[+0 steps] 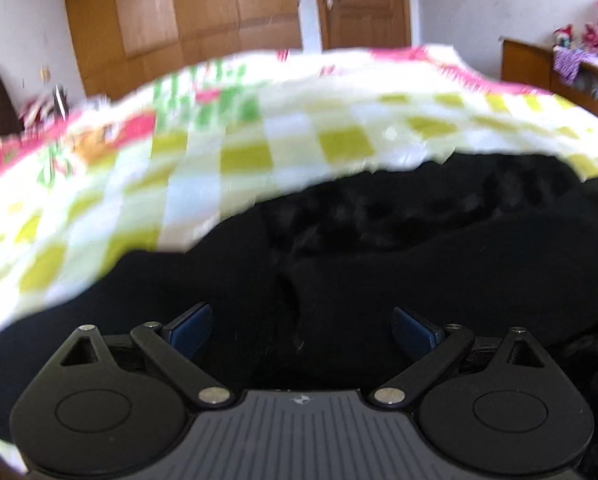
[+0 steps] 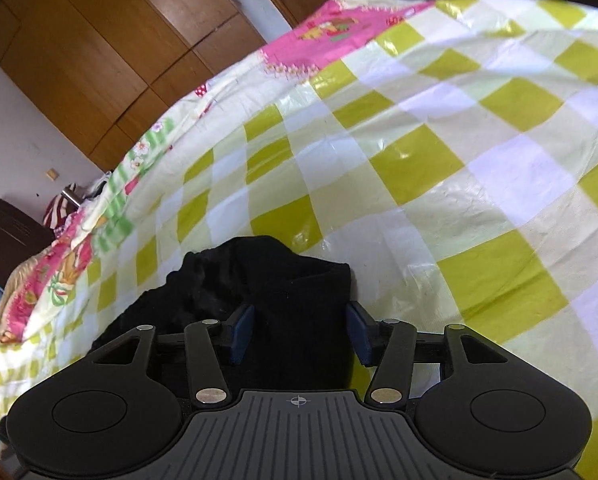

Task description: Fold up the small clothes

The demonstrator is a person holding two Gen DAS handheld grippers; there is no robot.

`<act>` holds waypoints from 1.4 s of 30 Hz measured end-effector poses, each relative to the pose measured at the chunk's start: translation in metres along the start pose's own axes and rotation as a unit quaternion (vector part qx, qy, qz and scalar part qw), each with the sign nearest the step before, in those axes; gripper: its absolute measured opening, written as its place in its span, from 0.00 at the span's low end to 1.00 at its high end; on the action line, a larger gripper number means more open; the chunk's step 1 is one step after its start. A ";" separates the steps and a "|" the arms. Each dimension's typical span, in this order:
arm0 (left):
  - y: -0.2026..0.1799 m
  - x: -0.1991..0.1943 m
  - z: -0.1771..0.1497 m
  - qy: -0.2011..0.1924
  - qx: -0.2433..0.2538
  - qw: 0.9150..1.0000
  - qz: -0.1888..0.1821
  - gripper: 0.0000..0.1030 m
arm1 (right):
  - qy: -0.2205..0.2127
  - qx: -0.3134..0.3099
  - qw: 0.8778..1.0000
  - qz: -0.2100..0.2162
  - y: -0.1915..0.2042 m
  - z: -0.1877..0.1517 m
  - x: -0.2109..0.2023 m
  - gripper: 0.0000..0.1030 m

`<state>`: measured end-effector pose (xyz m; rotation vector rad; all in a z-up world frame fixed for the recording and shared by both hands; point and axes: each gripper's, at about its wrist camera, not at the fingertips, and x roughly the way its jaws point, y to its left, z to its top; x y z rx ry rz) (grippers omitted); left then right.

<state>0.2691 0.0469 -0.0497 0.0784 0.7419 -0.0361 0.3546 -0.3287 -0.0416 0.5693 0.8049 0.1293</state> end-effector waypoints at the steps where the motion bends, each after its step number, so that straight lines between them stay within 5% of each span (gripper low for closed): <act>1: 0.005 0.004 -0.001 0.009 -0.016 1.000 -0.007 1.00 | -0.002 0.007 1.000 -0.006 0.001 0.003 0.004 0.47; 4: 0.008 -0.004 0.000 0.001 -0.024 1.000 0.003 1.00 | -0.010 -0.009 0.999 -0.048 0.016 0.011 0.010 0.36; 8: 0.016 -0.015 -0.007 -0.019 -0.007 0.999 0.047 1.00 | -0.072 -0.123 0.983 -0.115 0.050 0.001 -0.019 0.41; 11: 0.034 -0.019 -0.016 -0.006 -0.038 0.999 0.026 1.00 | -0.077 -0.213 0.970 -0.085 0.081 -0.016 -0.033 0.43; 13: 0.041 -0.022 -0.018 -0.004 -0.051 0.999 0.008 1.00 | -0.041 -0.275 0.960 -0.032 0.107 -0.029 -0.024 0.46; 17: 0.047 -0.024 -0.016 -0.015 -0.047 0.999 -0.006 1.00 | 0.036 -0.389 0.920 0.036 0.155 -0.053 0.021 0.46; 22: 0.049 -0.016 -0.013 -0.014 -0.055 0.998 -0.032 1.00 | 0.119 -0.440 0.884 0.100 0.189 -0.073 0.069 0.51; 25: 0.048 -0.015 -0.014 -0.016 -0.051 0.998 -0.036 1.00 | 0.139 -0.456 0.874 0.094 0.200 -0.087 0.082 0.46; 28: 0.051 -0.015 -0.014 -0.019 -0.050 0.998 -0.027 1.00 | 0.143 -0.446 0.879 0.092 0.208 -0.087 0.084 0.14; 29: 0.052 -0.015 -0.013 -0.021 -0.052 0.998 -0.027 1.00 | 0.140 -0.438 0.883 0.094 0.209 -0.086 0.082 0.10; 42: 0.046 -0.031 -0.011 -0.047 -0.037 0.998 0.009 1.00 | 0.090 -0.383 0.914 0.096 0.217 -0.091 0.086 0.04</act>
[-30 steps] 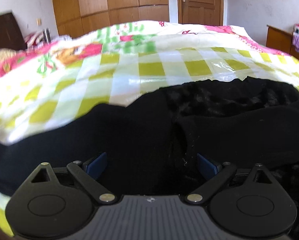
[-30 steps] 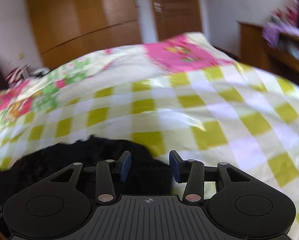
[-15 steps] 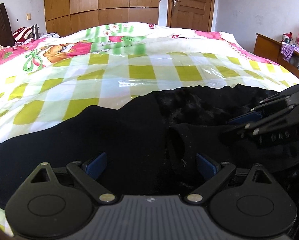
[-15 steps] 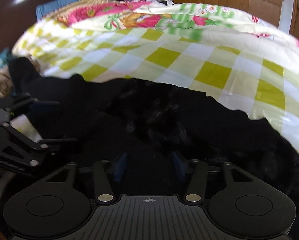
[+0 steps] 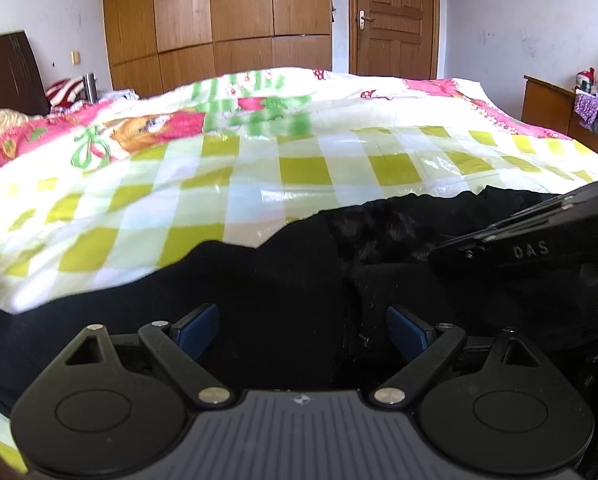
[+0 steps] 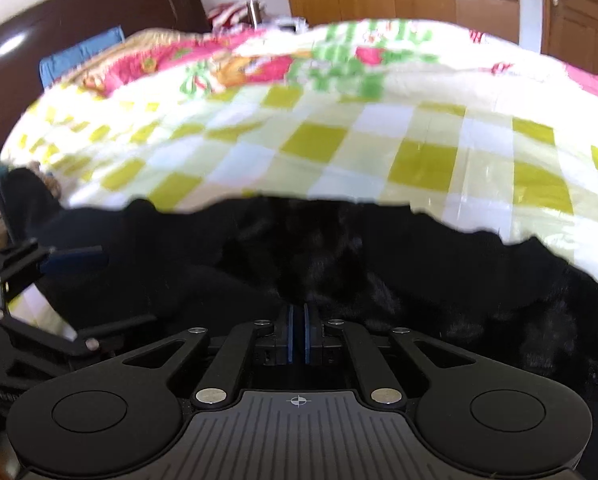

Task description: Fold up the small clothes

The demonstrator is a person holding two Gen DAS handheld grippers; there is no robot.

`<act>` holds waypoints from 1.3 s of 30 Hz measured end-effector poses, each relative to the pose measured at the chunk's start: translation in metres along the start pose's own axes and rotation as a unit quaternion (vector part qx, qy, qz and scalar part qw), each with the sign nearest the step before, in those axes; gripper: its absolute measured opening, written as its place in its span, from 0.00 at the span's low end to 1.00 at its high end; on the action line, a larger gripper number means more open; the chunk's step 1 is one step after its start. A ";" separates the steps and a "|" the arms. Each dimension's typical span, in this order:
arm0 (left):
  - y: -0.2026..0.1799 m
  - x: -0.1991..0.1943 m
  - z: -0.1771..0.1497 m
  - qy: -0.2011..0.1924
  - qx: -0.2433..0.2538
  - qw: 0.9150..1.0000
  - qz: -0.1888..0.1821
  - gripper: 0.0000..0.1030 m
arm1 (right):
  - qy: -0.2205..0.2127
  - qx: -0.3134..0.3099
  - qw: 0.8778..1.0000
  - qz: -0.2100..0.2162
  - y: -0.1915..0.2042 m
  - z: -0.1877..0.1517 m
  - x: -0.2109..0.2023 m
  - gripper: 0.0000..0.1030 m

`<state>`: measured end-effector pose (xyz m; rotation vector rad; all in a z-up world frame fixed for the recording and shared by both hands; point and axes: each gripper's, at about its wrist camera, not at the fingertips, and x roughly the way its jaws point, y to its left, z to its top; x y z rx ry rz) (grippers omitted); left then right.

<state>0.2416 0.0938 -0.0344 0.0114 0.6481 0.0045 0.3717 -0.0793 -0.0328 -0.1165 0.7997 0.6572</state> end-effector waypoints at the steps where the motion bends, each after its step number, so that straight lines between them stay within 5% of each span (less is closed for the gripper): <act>1: -0.002 0.003 0.000 0.007 0.005 1.000 0.002 1.00 | 0.000 0.005 1.000 0.001 -0.001 0.002 0.003 0.01; 6: -0.004 0.013 -0.004 0.042 0.007 0.999 0.009 1.00 | 0.001 0.023 1.000 -0.003 0.001 -0.001 0.012 0.10; 11: -0.010 -0.002 0.002 0.021 0.022 0.999 0.014 0.99 | -0.069 0.087 0.994 -0.014 -0.026 -0.020 -0.061 0.10; 14: -0.021 -0.010 0.008 0.004 0.026 1.000 -0.001 0.99 | -0.087 0.124 0.986 -0.072 -0.045 -0.065 -0.124 0.12; 19: -0.054 -0.002 0.014 -0.003 0.052 0.998 -0.036 0.99 | -0.063 0.163 0.957 -0.231 -0.066 -0.148 -0.192 0.20; 25: -0.075 0.019 0.010 0.025 0.079 0.996 -0.024 0.99 | -0.081 0.228 0.951 -0.195 -0.095 -0.168 -0.177 0.29; 34: -0.074 0.025 0.006 0.039 0.073 0.997 -0.008 0.99 | -0.104 0.243 0.953 -0.149 -0.094 -0.169 -0.178 0.33; 39: -0.072 0.025 0.005 0.043 0.065 0.997 -0.009 1.00 | -0.119 0.202 0.962 -0.140 -0.077 -0.160 -0.177 0.42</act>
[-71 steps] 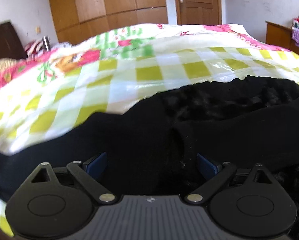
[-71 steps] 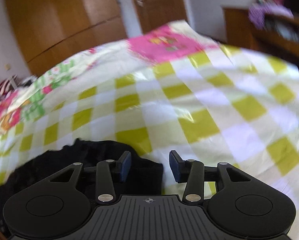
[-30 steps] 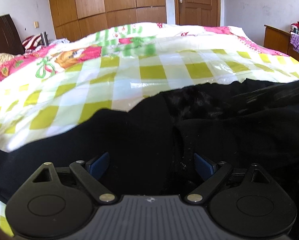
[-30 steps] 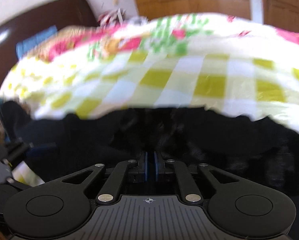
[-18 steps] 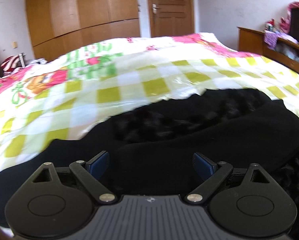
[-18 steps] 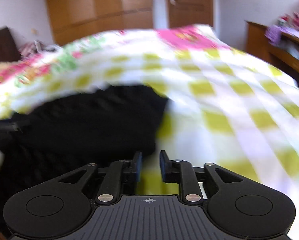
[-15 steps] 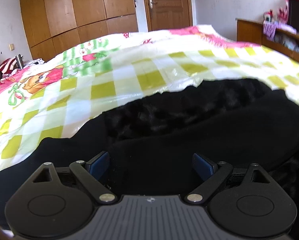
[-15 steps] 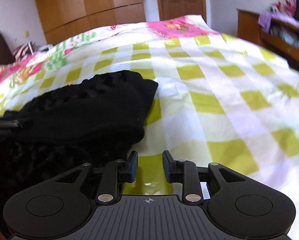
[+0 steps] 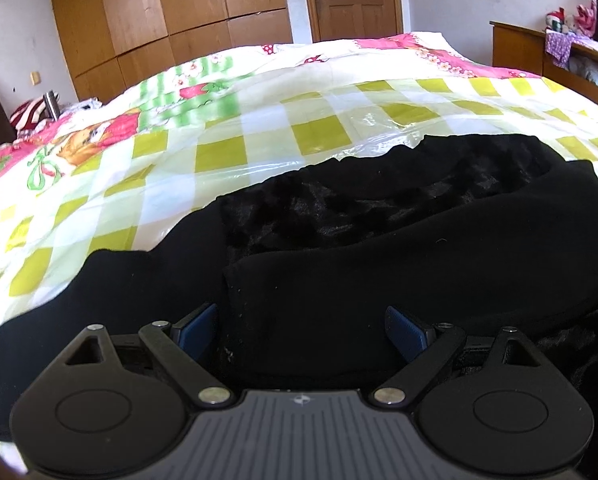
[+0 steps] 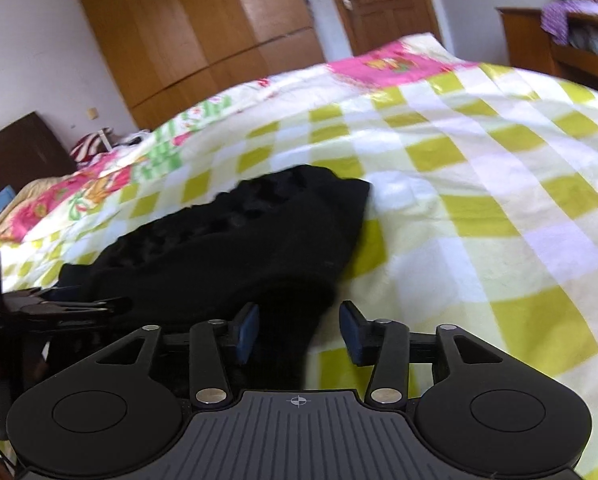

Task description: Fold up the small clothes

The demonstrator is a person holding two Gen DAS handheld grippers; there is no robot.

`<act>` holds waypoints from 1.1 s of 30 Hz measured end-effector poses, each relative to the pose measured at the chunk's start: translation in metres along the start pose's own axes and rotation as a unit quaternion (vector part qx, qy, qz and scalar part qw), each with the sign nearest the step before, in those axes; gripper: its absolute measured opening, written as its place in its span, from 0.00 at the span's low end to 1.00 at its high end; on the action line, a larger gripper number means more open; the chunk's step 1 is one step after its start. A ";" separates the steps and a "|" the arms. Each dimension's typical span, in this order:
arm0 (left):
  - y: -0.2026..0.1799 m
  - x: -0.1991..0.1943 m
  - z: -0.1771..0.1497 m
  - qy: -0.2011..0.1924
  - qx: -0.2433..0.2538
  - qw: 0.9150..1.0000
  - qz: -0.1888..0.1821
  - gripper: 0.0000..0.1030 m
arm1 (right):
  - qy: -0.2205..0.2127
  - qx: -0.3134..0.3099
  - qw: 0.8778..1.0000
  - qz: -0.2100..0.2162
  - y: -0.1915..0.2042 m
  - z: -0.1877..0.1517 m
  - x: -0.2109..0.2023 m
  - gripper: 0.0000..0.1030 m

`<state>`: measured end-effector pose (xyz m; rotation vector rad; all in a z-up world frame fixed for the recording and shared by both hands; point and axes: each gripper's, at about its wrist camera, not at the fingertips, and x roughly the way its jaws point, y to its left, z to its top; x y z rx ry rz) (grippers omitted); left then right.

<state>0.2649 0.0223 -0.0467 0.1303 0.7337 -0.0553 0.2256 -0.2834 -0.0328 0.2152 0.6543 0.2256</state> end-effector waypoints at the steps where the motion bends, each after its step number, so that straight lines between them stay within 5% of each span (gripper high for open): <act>1: 0.001 0.000 0.000 0.000 0.000 1.000 0.000 1.00 | -0.002 -0.015 1.000 -0.019 0.005 0.001 0.005 0.42; 3: 0.001 0.000 -0.001 -0.001 0.003 1.000 0.001 1.00 | 0.008 -0.038 0.998 -0.057 0.010 0.002 0.021 0.43; 5: 0.001 0.001 -0.001 -0.001 0.002 1.000 0.001 1.00 | 0.018 -0.030 0.996 -0.087 0.008 0.004 0.033 0.26; 10: 0.008 0.002 -0.006 -0.005 -0.013 1.000 0.006 1.00 | -0.002 0.023 0.996 -0.088 -0.007 0.005 0.017 0.14; 13: 0.012 0.003 -0.011 -0.006 -0.016 1.000 0.003 1.00 | -0.020 0.017 0.994 -0.106 -0.002 0.001 0.004 0.14; 16: 0.014 0.002 -0.012 -0.006 -0.010 1.000 0.013 1.00 | 0.031 -0.001 0.992 -0.123 -0.003 -0.008 0.024 0.14; 26: 0.035 -0.015 -0.025 -0.023 -0.001 0.999 0.046 1.00 | 0.000 -0.069 0.989 -0.130 0.032 0.008 -0.030 0.23; 33: 0.055 -0.015 -0.030 -0.023 -0.042 0.998 0.051 1.00 | 0.019 -0.145 0.989 -0.015 0.105 0.023 0.028 0.23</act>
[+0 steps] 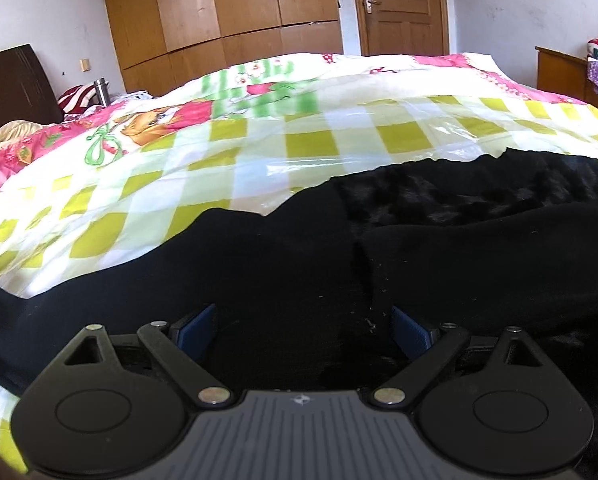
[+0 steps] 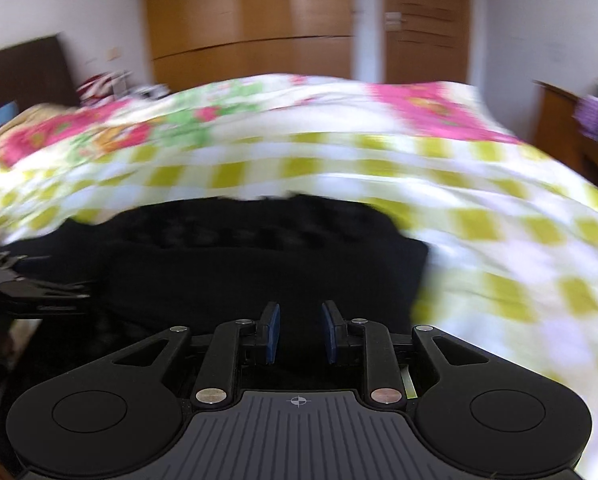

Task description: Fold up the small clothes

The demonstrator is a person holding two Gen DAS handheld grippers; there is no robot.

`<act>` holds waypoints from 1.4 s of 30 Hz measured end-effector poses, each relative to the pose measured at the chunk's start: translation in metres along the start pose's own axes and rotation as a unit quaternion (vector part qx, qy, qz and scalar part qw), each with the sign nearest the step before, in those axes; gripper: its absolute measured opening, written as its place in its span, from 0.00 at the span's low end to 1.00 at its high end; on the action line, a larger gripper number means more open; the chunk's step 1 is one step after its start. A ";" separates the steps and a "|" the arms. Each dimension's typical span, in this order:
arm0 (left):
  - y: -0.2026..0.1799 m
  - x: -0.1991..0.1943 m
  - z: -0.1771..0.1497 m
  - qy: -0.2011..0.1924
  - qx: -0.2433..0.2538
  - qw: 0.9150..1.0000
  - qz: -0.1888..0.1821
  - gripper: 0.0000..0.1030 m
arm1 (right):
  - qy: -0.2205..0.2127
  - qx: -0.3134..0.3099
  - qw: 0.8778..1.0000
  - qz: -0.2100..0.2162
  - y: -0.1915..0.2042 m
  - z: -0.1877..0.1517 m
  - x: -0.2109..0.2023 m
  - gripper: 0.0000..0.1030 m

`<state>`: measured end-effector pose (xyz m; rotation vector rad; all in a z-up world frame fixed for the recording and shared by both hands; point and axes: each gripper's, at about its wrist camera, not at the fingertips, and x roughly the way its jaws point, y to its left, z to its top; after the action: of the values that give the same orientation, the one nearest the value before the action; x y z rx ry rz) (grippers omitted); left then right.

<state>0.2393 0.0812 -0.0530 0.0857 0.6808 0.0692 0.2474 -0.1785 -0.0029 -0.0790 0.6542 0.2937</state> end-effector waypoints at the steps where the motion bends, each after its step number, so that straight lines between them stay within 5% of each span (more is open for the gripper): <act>1: 0.001 -0.002 0.000 -0.001 -0.002 1.000 -0.003 1.00 | 0.006 -0.014 1.000 0.016 0.014 0.006 0.011 0.23; 6: 0.007 -0.015 -0.007 -0.020 0.001 1.000 -0.015 1.00 | 0.002 -0.124 0.988 0.095 0.081 0.014 0.046 0.31; 10: 0.016 -0.022 -0.010 -0.033 -0.012 0.999 -0.021 1.00 | 0.008 -0.222 0.970 0.095 0.111 0.000 0.063 0.32; 15: 0.018 -0.014 -0.011 -0.033 0.002 0.999 0.017 1.00 | 0.006 -0.274 0.956 0.103 0.133 -0.014 0.075 0.37; 17: 0.028 -0.012 -0.012 -0.023 -0.026 0.999 0.001 1.00 | -0.012 -0.293 0.953 0.080 0.144 -0.018 0.082 0.31; 19: 0.037 -0.015 -0.011 -0.025 -0.045 0.999 -0.002 1.00 | -0.008 -0.282 0.957 0.067 0.149 -0.016 0.091 0.26; 20: 0.039 -0.016 -0.012 -0.027 -0.048 0.998 0.001 1.00 | 0.000 -0.271 0.960 0.072 0.150 -0.014 0.094 0.14; 26: 0.058 -0.028 -0.018 -0.022 -0.070 0.997 -0.003 1.00 | -0.004 -0.211 0.974 0.081 0.149 0.005 0.090 0.08; 31: 0.082 -0.050 -0.028 -0.026 -0.092 0.995 0.019 1.00 | 0.020 -0.223 0.972 0.076 0.153 0.006 0.093 0.13; 38: 0.140 -0.069 -0.047 -0.026 -0.172 0.983 0.054 1.00 | -0.031 -0.238 0.966 0.091 0.188 0.039 0.049 0.30; 42: 0.165 -0.072 -0.062 -0.022 -0.210 0.975 0.073 1.00 | -0.031 -0.251 0.950 0.181 0.251 0.072 0.059 0.31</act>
<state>0.1381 0.2422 -0.0393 -0.2689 0.6026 0.3487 0.2611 0.0873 0.0233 -0.4384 0.5166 0.8127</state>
